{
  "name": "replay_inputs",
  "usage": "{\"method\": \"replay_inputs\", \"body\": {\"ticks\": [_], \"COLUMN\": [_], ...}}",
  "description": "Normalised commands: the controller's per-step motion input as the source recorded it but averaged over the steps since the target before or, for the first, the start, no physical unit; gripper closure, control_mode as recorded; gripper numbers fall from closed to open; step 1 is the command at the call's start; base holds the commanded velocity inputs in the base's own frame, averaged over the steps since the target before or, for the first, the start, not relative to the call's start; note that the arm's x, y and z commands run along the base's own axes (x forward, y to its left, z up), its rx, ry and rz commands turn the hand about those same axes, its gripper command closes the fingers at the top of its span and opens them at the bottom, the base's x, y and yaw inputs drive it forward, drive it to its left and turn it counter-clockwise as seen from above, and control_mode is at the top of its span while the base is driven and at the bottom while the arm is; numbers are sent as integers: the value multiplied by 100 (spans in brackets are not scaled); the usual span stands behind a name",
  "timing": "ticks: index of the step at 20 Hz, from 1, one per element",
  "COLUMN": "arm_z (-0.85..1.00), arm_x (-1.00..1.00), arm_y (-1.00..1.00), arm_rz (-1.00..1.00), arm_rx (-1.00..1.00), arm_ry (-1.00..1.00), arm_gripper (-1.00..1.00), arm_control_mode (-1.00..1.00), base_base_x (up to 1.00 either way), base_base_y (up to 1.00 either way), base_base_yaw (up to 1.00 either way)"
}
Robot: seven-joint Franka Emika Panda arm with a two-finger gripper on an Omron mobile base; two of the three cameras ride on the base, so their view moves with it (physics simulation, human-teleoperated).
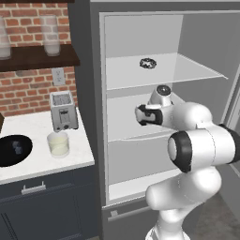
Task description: Grab a lemon wedge from the fridge and one ice cube from the ice bowl, and put them in the glass of lemonade.
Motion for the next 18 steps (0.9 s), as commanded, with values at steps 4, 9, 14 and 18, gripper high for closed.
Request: {"method": "replay_inputs", "body": {"ticks": [4,9,14,18], "arm_z": [0,-2,-11,-16], "arm_x": [25,25,13,0], "arm_y": [-14,-11,-2,0], "arm_rz": [-2,0,0,0], "arm_rx": [3,1,0,0], "arm_ry": [0,0,2,3], "arm_gripper": [-100,-100,-100,-100], "arm_control_mode": [-100,-100,-100,-100], "base_base_x": [0,0,0,0], "base_base_y": [0,0,0,0], "base_base_yaw": [0,0,0,0]}}
